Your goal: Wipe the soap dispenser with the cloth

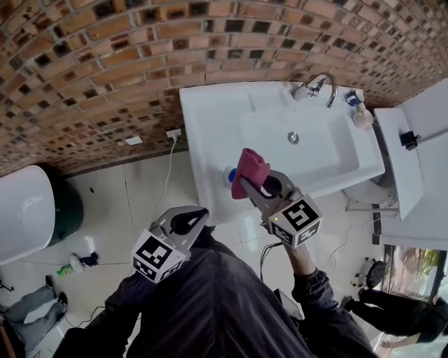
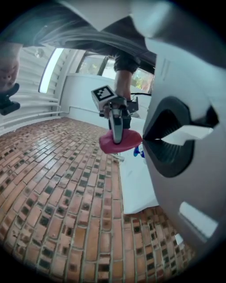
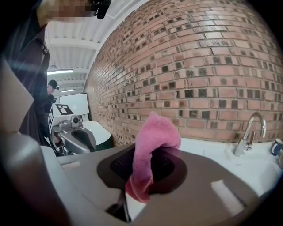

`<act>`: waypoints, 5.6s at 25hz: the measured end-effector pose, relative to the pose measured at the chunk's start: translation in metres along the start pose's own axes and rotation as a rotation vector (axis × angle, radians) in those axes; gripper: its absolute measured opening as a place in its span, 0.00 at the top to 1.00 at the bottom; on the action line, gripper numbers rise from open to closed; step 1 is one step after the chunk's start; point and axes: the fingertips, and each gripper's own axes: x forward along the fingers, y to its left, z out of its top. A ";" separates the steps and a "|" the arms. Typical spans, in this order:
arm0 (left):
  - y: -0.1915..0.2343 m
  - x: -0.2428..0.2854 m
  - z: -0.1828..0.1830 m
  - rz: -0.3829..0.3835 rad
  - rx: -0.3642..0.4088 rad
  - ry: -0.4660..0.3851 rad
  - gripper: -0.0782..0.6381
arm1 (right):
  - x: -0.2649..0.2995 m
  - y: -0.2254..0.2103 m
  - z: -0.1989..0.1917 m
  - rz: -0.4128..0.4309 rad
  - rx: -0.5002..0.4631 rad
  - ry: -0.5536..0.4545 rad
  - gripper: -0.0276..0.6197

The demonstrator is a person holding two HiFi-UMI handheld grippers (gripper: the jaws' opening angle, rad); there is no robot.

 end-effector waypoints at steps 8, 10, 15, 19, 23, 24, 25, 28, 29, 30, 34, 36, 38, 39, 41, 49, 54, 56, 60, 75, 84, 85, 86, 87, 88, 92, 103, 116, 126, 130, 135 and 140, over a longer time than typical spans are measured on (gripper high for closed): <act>0.019 0.010 0.006 -0.001 -0.006 0.019 0.89 | 0.023 -0.010 -0.016 -0.014 0.017 0.051 0.85; 0.023 0.014 0.007 -0.012 0.002 0.028 0.89 | 0.014 -0.005 -0.022 -0.024 0.028 0.053 0.85; 0.025 0.022 0.006 -0.053 0.030 0.064 0.89 | -0.012 0.008 -0.030 -0.063 0.077 -0.049 0.85; 0.031 0.026 0.003 -0.057 0.055 0.110 0.89 | -0.033 -0.004 -0.060 -0.172 0.371 -0.165 0.85; 0.041 0.031 0.007 -0.014 0.064 0.149 0.89 | -0.025 0.000 -0.101 -0.166 0.625 -0.170 0.85; 0.043 0.031 0.009 -0.015 0.069 0.157 0.89 | -0.020 0.005 -0.105 -0.157 0.629 -0.165 0.85; 0.044 0.031 0.012 -0.020 0.074 0.165 0.89 | -0.013 0.010 -0.108 -0.150 0.627 -0.161 0.85; 0.045 0.027 0.016 -0.045 0.103 0.202 0.89 | 0.010 0.016 -0.118 -0.156 0.655 -0.153 0.85; 0.044 0.026 0.016 -0.054 0.111 0.216 0.89 | 0.018 0.016 -0.124 -0.162 0.675 -0.142 0.85; 0.043 0.025 0.015 -0.060 0.114 0.226 0.89 | 0.024 0.015 -0.132 -0.166 0.693 -0.123 0.85; 0.035 0.029 0.011 -0.068 0.113 0.241 0.89 | 0.035 0.007 -0.167 -0.174 0.751 -0.037 0.85; 0.035 0.033 0.010 -0.073 0.120 0.252 0.89 | 0.040 0.004 -0.175 -0.176 0.747 0.005 0.85; 0.036 0.038 0.009 -0.078 0.126 0.261 0.89 | 0.046 0.005 -0.176 -0.172 0.691 0.063 0.85; 0.036 0.039 0.010 -0.080 0.127 0.263 0.89 | 0.049 0.005 -0.177 -0.169 0.661 0.093 0.85; 0.037 0.041 0.010 -0.084 0.128 0.262 0.89 | 0.053 0.006 -0.179 -0.165 0.632 0.125 0.85; 0.066 0.060 -0.021 -0.040 0.086 0.363 0.79 | 0.024 0.001 -0.123 -0.026 0.506 0.000 0.85; 0.067 0.092 -0.049 -0.070 0.081 0.471 0.58 | 0.032 -0.026 -0.103 0.011 0.395 0.037 0.85; 0.063 0.104 -0.058 -0.096 0.080 0.501 0.55 | 0.042 -0.027 -0.111 0.082 0.361 0.123 0.85; 0.064 0.121 -0.069 -0.103 0.069 0.536 0.52 | 0.058 -0.025 -0.139 0.202 0.389 0.276 0.85; 0.088 0.140 -0.075 -0.054 0.169 0.579 0.52 | 0.089 -0.008 -0.189 0.187 0.176 0.523 0.85; 0.092 0.143 -0.076 -0.202 0.361 0.564 0.57 | 0.048 -0.019 -0.169 0.160 0.240 0.448 0.85; 0.091 0.144 -0.075 -0.234 0.392 0.563 0.57 | 0.045 -0.025 -0.166 0.146 0.257 0.431 0.85; 0.090 0.144 -0.075 -0.264 0.422 0.564 0.57 | 0.044 -0.031 -0.161 0.138 0.273 0.408 0.85; 0.088 0.144 -0.075 -0.291 0.446 0.567 0.58 | 0.042 -0.036 -0.154 0.136 0.285 0.380 0.85; 0.087 0.144 -0.075 -0.315 0.463 0.571 0.58 | 0.042 -0.040 -0.145 0.141 0.286 0.346 0.85; 0.086 0.145 -0.075 -0.362 0.494 0.576 0.58 | 0.046 -0.050 -0.112 0.168 0.149 0.283 0.85; 0.084 0.143 -0.076 -0.422 0.505 0.585 0.58 | 0.087 -0.041 -0.194 0.343 -0.296 0.670 0.85; 0.097 0.128 -0.066 -0.191 0.339 0.513 0.58 | 0.073 -0.085 -0.114 0.209 0.030 0.347 0.85; 0.105 0.106 -0.072 -0.033 -0.035 0.463 0.89 | 0.079 -0.055 -0.106 0.329 0.178 0.258 0.85; 0.117 0.114 -0.069 0.022 -0.084 0.452 0.89 | 0.068 -0.045 -0.112 0.350 0.202 0.268 0.86; 0.124 0.137 -0.063 0.030 -0.083 0.450 0.89 | 0.058 -0.027 -0.122 0.329 0.241 0.266 0.86; 0.124 0.151 -0.053 0.012 -0.071 0.444 0.89 | 0.045 -0.025 -0.124 0.273 0.298 0.257 0.86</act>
